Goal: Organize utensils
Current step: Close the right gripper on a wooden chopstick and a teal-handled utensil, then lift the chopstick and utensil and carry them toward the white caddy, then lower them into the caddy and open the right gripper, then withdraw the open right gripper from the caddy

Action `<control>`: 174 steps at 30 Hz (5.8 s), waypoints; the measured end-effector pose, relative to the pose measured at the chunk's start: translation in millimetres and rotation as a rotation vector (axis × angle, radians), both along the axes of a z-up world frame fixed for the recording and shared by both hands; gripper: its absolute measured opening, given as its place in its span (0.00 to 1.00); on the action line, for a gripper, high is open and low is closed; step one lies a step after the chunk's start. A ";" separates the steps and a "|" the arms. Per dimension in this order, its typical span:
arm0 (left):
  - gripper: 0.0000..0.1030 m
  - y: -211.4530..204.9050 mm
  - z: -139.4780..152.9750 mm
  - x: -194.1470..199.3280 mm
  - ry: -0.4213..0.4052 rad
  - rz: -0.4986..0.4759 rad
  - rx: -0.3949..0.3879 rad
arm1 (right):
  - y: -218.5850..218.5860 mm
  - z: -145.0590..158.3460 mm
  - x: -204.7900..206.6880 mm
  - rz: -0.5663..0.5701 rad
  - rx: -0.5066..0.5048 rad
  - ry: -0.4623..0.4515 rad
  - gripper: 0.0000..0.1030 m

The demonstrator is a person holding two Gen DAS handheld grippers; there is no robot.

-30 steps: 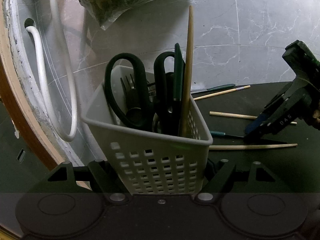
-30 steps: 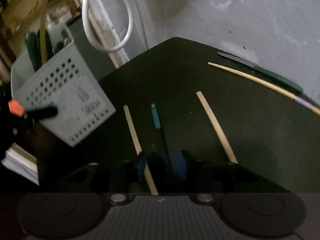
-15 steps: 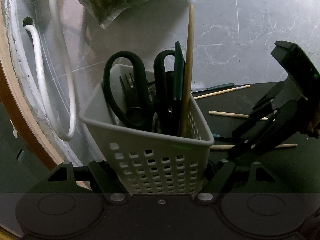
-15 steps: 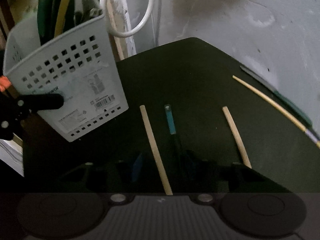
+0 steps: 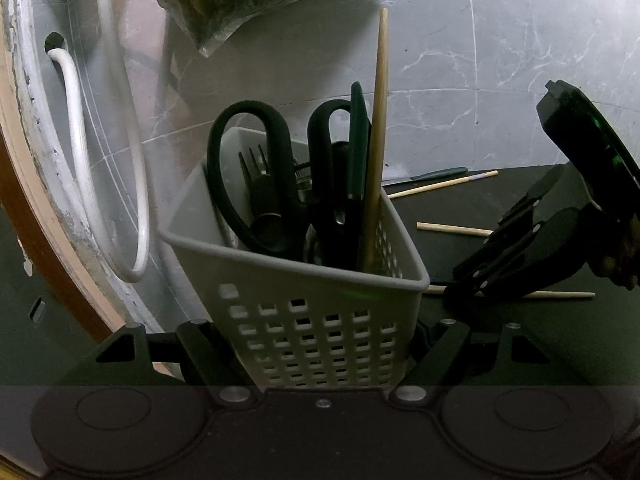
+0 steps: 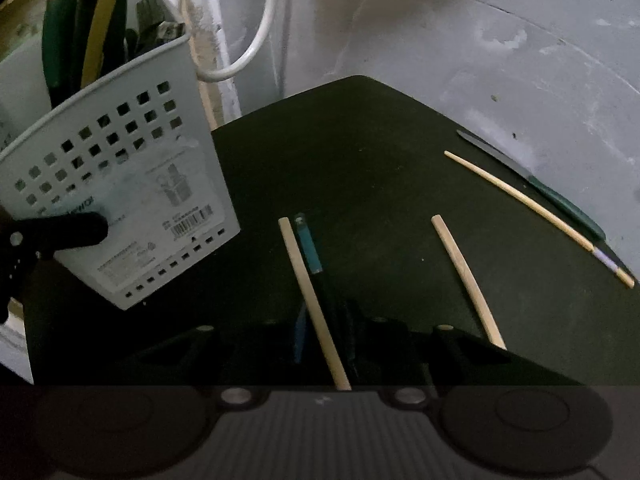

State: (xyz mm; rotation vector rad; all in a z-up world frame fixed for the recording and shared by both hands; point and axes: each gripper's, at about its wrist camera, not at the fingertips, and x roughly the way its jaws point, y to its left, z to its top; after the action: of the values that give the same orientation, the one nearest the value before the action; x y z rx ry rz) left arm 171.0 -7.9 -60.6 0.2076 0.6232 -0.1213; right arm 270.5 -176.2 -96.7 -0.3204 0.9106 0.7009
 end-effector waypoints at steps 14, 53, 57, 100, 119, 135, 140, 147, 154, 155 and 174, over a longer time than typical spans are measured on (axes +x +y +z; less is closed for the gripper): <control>0.77 0.0 -0.8 -0.1 -0.002 0.002 -0.002 | -11.9 -5.4 -5.1 -0.088 0.096 0.034 0.13; 0.76 -0.6 -1.4 0.7 0.000 -0.001 -0.002 | -63.7 186.3 -78.6 -0.135 0.786 -0.541 0.14; 0.77 -1.4 -1.6 1.6 0.004 -0.004 0.000 | -36.7 202.3 -71.2 -0.041 0.909 -0.564 0.14; 0.76 0.2 -3.3 1.5 -0.006 -0.030 -0.005 | 27.5 109.5 -90.5 -0.010 0.765 -0.579 0.15; 0.76 1.4 -4.0 3.4 -0.007 -0.023 -0.006 | 26.7 92.4 -87.4 0.009 0.699 -0.482 0.13; 0.76 1.7 -4.1 1.7 -0.006 -0.023 -0.006 | 4.4 114.3 -96.6 0.003 0.728 -0.535 0.43; 0.77 2.0 -3.7 1.7 -0.004 -0.021 -0.008 | -32.0 130.1 -94.0 -0.064 0.696 -0.600 0.79; 0.77 2.4 -3.8 2.1 0.003 -0.005 -0.014 | -83.7 113.0 -50.4 -0.137 0.487 -0.540 0.99; 0.77 1.3 -3.6 2.6 0.017 0.015 -0.016 | -104.9 65.1 16.6 -0.160 0.249 -0.351 0.99; 0.77 1.0 -3.6 2.6 0.019 0.018 -0.017 | -104.9 59.7 22.8 -0.149 0.234 -0.337 0.99; 0.78 1.9 -2.0 3.2 0.023 0.030 -0.021 | -77.4 90.1 -0.8 0.117 0.614 0.065 0.93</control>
State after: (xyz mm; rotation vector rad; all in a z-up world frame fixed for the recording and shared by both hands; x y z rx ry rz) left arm 174.2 -6.0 -62.6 0.1767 0.6477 -0.1020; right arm 269.7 -253.6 -6.6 0.1979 0.6994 1.0638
